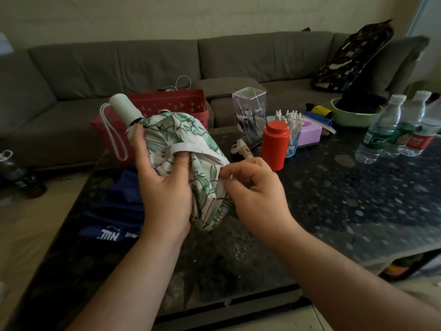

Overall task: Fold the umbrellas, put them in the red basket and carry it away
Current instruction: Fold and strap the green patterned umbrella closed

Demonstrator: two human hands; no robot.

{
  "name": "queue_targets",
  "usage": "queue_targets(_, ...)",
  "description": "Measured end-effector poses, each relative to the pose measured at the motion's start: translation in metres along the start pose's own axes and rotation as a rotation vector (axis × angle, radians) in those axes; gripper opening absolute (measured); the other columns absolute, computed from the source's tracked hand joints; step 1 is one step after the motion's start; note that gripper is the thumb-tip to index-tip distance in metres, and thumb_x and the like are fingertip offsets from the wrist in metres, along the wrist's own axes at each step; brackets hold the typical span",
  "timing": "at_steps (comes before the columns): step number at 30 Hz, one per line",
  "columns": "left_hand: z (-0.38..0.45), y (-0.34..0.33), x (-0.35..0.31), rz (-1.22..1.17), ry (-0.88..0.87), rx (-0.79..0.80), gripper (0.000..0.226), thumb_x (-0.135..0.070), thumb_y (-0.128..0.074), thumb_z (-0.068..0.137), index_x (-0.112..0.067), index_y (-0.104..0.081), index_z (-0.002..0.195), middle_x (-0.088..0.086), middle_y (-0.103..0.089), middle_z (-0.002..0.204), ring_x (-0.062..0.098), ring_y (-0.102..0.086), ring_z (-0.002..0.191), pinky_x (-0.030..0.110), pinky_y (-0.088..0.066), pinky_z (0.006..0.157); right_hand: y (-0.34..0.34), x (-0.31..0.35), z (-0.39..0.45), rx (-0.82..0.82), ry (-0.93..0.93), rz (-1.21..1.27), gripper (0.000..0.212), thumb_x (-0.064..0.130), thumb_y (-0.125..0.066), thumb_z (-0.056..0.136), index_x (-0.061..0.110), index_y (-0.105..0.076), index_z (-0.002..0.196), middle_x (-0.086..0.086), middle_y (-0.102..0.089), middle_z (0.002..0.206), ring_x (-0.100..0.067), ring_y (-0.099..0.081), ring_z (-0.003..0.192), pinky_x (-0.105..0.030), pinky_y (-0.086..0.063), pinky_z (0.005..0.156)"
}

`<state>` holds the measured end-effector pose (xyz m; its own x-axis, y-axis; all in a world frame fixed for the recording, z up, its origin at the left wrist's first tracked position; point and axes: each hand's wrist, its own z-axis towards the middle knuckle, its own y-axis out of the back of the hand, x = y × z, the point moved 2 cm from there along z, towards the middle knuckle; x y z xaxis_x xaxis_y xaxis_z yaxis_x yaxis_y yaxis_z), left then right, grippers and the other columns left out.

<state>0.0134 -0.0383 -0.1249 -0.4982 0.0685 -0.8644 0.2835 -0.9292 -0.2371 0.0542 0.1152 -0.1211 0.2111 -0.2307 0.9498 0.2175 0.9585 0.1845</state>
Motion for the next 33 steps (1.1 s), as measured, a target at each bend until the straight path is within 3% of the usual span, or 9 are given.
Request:
queue_targets(3, -0.003, 0.0, -0.006, 0.017, -0.091, -0.017, 0.077, -0.02, -0.067, 0.104, -0.041, -0.023, 0.163, -0.012, -0.032, 0.169, 0.001, -0.038, 0.151, 0.041, -0.04, 0.123, -0.001, 0.007, -0.001, 0.042, -0.095, 0.109, 0.016, 0.024, -0.069, 0.097, 0.023, -0.082, 0.087, -0.004, -0.071, 0.108, 0.002, -0.065, 0.099, -0.012, -0.053, 0.078)
queue_targets(6, -0.008, -0.003, -0.013, 0.069, -0.197, 0.003, 0.077, -0.012, -0.063, 0.106, -0.027, -0.017, 0.165, -0.019, -0.031, 0.164, 0.0, -0.036, 0.152, 0.031, -0.038, 0.123, -0.011, 0.007, -0.003, 0.154, -0.347, 0.444, 0.028, 0.038, -0.07, 0.098, 0.012, -0.081, 0.098, -0.01, -0.081, 0.099, -0.022, -0.078, 0.099, -0.041, -0.061, 0.093)
queue_targets(10, -0.012, -0.005, -0.013, 0.113, -0.253, 0.021, 0.077, -0.008, -0.062, 0.105, -0.019, -0.015, 0.166, -0.011, -0.029, 0.166, 0.002, -0.034, 0.153, 0.031, -0.037, 0.124, -0.019, 0.004, -0.001, 0.174, -0.468, 0.561, 0.019, 0.027, -0.076, 0.095, 0.008, -0.078, 0.094, -0.014, -0.08, 0.098, -0.032, -0.077, 0.095, -0.052, -0.061, 0.094)
queue_targets(13, -0.008, -0.005, -0.009, 0.068, -0.184, 0.018, 0.078, -0.011, -0.063, 0.105, -0.026, -0.016, 0.166, -0.005, -0.032, 0.169, 0.001, -0.039, 0.15, 0.035, -0.041, 0.122, -0.02, 0.002, 0.0, 0.183, -0.464, 0.588, 0.012, 0.017, -0.075, 0.095, 0.009, -0.075, 0.086, -0.016, -0.075, 0.089, -0.028, -0.071, 0.082, -0.044, -0.062, 0.083)
queue_targets(16, -0.004, -0.004, -0.004, 0.031, -0.103, 0.026, 0.078, -0.018, -0.066, 0.104, -0.035, -0.02, 0.165, -0.02, -0.037, 0.162, -0.005, -0.043, 0.145, 0.036, -0.043, 0.12, -0.022, -0.003, -0.001, 0.113, -0.349, 0.465, 0.012, 0.016, -0.078, 0.093, 0.004, -0.073, 0.092, -0.013, -0.069, 0.087, -0.024, -0.065, 0.08, -0.045, -0.061, 0.082)
queue_targets(19, -0.004, -0.003, -0.001, 0.031, -0.086, 0.03, 0.078, -0.018, -0.067, 0.104, -0.038, -0.022, 0.164, -0.018, -0.036, 0.164, -0.004, -0.042, 0.146, 0.038, -0.043, 0.12, -0.019, -0.003, -0.003, 0.042, -0.291, 0.391, 0.007, 0.017, -0.078, 0.093, 0.011, -0.076, 0.094, -0.009, -0.072, 0.085, -0.015, -0.068, 0.077, -0.031, -0.061, 0.074)
queue_targets(23, -0.004, -0.001, -0.002, 0.055, -0.143, 0.048, 0.077, -0.017, -0.065, 0.105, -0.039, -0.02, 0.163, -0.01, -0.029, 0.17, 0.002, -0.037, 0.152, 0.042, -0.039, 0.124, -0.016, -0.001, -0.002, 0.125, -0.41, 0.621, 0.018, 0.022, -0.07, 0.099, 0.01, -0.077, 0.111, -0.014, -0.08, 0.105, -0.028, -0.078, 0.098, -0.049, -0.062, 0.092)
queue_targets(26, -0.005, -0.001, -0.003, 0.046, -0.158, 0.075, 0.077, -0.014, -0.067, 0.103, -0.043, -0.022, 0.159, -0.014, -0.027, 0.169, 0.001, -0.034, 0.153, 0.041, -0.037, 0.125, -0.016, 0.0, -0.003, 0.113, -0.432, 0.661, 0.01, 0.016, -0.073, 0.096, 0.007, -0.078, 0.092, -0.017, -0.077, 0.094, -0.032, -0.075, 0.086, -0.051, -0.063, 0.088)
queue_targets(33, -0.005, 0.004, -0.014, -0.02, -0.038, 0.203, 0.075, -0.02, -0.072, 0.098, -0.066, -0.035, 0.144, -0.021, -0.044, 0.161, 0.001, -0.049, 0.144, 0.047, -0.048, 0.116, 0.023, 0.013, 0.006, -0.005, 0.064, 0.007, 0.014, 0.031, -0.082, 0.084, 0.026, -0.075, 0.074, 0.003, -0.062, 0.101, -0.003, -0.062, 0.09, -0.016, -0.054, 0.075)
